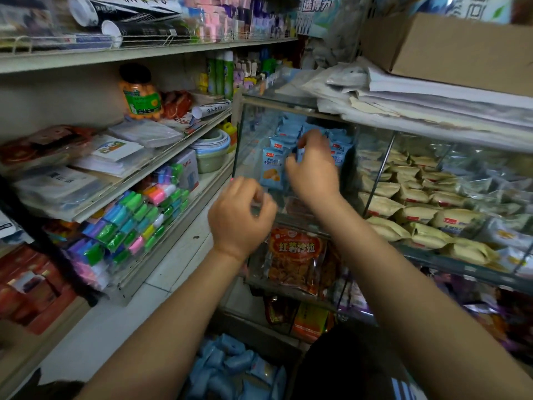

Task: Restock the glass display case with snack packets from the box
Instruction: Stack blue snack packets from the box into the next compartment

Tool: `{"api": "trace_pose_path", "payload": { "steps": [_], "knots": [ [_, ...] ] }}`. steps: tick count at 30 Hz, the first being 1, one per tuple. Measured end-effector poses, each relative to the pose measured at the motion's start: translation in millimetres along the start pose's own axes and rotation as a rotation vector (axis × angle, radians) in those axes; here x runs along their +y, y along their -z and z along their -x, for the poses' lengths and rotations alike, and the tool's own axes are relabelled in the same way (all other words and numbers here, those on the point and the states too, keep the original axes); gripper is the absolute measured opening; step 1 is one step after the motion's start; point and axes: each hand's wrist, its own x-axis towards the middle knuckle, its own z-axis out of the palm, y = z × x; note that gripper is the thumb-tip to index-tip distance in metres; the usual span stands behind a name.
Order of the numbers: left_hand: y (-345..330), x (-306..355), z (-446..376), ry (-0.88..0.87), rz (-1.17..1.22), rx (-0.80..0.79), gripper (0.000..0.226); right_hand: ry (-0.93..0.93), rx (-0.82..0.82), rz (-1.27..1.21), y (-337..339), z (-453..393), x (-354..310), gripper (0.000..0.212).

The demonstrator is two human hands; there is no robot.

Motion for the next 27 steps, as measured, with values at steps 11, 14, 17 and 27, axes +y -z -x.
{"api": "trace_pose_path", "payload": {
  "steps": [11, 14, 17, 27],
  "knots": [
    [17, -149, 268, 0.83, -0.366, -1.273, 0.051, 0.246, -0.831, 0.196, -196, 230, 82, 0.026],
    [13, -175, 323, 0.846, -0.36, -1.399, 0.035, -0.023, -1.066, 0.231, -259, 282, 149, 0.026],
    [-11, -204, 369, 0.845, -0.356, -1.521, 0.041, -0.133, -1.194, 0.195, -308, 326, 194, 0.032],
    [-66, -259, 440, 0.898, -0.436, -1.721, 0.069, -0.352, -1.4, 0.082, -427, 404, 235, 0.044]
  ]
}}
